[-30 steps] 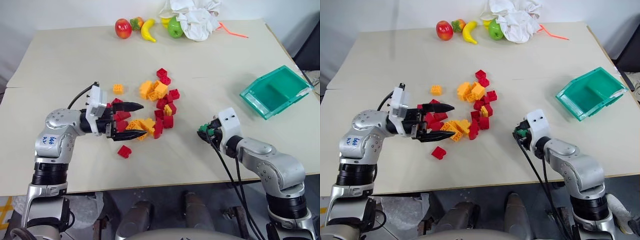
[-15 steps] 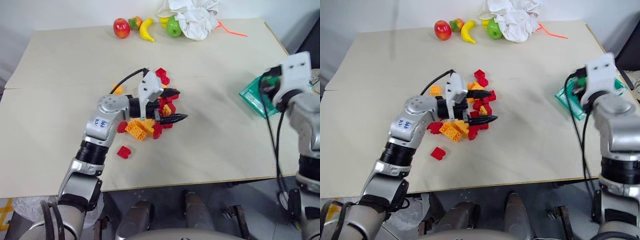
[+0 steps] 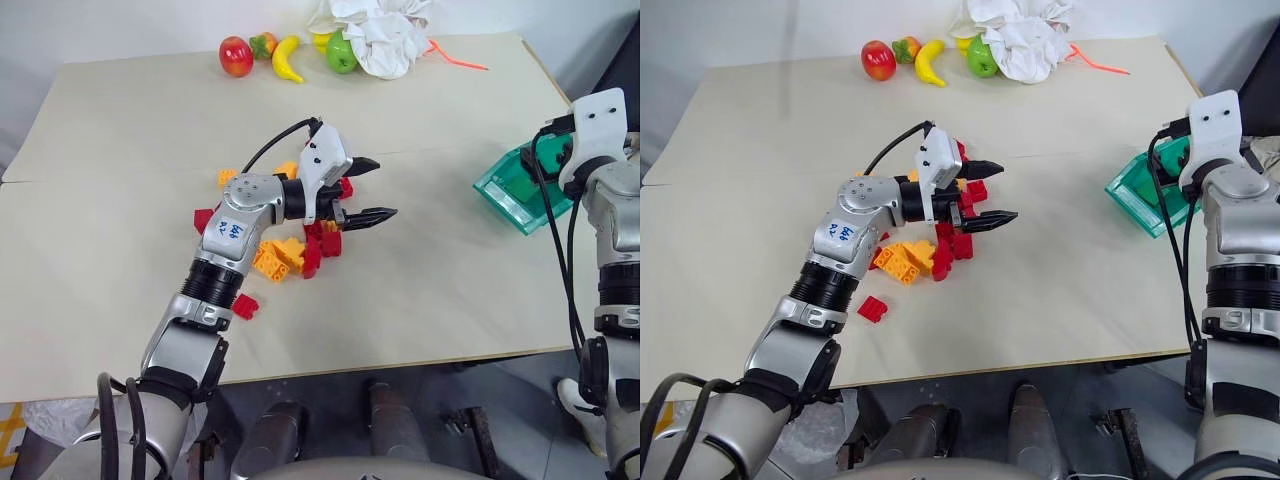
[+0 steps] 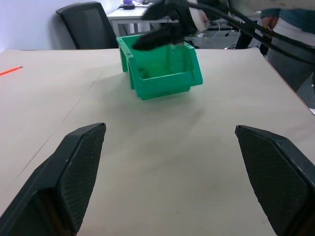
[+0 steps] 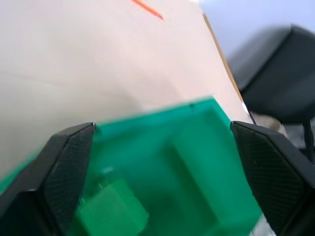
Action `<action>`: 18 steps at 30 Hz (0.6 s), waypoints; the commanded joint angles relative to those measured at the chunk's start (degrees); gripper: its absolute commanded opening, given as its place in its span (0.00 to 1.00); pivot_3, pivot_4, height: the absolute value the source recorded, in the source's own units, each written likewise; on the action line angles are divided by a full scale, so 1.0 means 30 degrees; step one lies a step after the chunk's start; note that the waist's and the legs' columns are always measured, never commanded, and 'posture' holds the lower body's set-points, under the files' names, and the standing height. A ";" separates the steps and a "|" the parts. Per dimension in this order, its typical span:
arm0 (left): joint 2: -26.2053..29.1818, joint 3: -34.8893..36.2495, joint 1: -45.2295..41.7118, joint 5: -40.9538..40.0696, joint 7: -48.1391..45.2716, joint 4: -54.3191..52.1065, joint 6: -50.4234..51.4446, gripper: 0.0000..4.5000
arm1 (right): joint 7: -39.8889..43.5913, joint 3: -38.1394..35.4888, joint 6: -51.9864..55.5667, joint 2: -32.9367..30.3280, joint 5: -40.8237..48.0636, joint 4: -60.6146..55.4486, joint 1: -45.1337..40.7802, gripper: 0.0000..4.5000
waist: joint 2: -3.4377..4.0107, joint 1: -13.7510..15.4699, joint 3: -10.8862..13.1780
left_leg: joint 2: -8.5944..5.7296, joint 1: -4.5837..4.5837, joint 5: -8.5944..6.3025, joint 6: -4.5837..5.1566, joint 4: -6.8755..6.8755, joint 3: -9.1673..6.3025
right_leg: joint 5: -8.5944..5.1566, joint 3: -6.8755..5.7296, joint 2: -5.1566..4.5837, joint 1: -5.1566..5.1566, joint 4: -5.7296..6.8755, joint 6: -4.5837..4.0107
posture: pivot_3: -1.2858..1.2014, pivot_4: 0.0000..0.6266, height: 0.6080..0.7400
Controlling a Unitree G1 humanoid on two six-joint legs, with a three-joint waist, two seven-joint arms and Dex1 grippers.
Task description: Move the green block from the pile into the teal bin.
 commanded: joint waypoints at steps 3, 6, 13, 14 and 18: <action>0.1826 0.1883 0.0949 -0.1808 -0.1461 -0.2207 0.0856 1.00 | 0.4778 -0.0285 0.0857 -0.0821 0.2374 -0.4472 0.1565 0.99 | 0.0002 -0.0015 -0.0001 | 0.0007 -0.0003 0.0000 -0.0001 -0.0003 -0.0012 | 0.0000 -0.0006 0.0006 -0.0002 -0.0008 0.0000 | 0.52 0.24 1.00; 0.3970 0.3367 0.2287 -0.2993 -0.2553 -0.3311 0.1924 1.00 | 0.8810 -0.0056 -0.0130 -0.1479 0.3803 -0.5726 0.3004 0.99 | 0.0006 -0.0041 -0.0002 | 0.0008 -0.0003 -0.0001 -0.0001 -0.0001 -0.0016 | 0.0000 -0.0007 0.0007 -0.0002 -0.0009 0.0000 | 0.52 0.24 1.00; 0.8168 0.6665 0.5858 -0.4952 -0.3901 -0.5083 0.3159 1.00 | 1.7500 0.0054 -0.4426 -0.2370 0.5857 -0.4538 0.4451 0.99 | 0.0018 -0.0026 0.0006 | 0.0013 0.0000 -0.0003 -0.0002 0.0012 -0.0027 | 0.0000 -0.0012 0.0013 0.0008 -0.0004 -0.0001 | 0.52 0.24 1.00; 0.8658 0.7058 0.6420 -0.5064 -0.4203 -0.5183 0.2946 1.00 | 1.8207 0.0113 -0.5511 -0.2407 0.5688 -0.4151 0.4660 0.99 | 0.0017 -0.0022 0.0006 | 0.0015 0.0001 -0.0005 -0.0006 0.0011 -0.0032 | -0.0001 -0.0017 0.0013 0.0012 -0.0009 -0.0001 | 0.52 0.24 1.00; 1.0445 0.8690 0.8839 -0.5333 -0.4604 -0.5714 0.2861 1.00 | 1.9890 0.0345 -0.7670 -0.2549 0.5081 -0.2293 0.4968 0.99 | 0.0021 0.0050 0.0008 | 0.0014 0.0005 -0.0007 -0.0006 0.0009 -0.0042 | -0.0001 -0.0026 0.0012 0.0032 -0.0025 -0.0002 | 0.52 0.24 1.00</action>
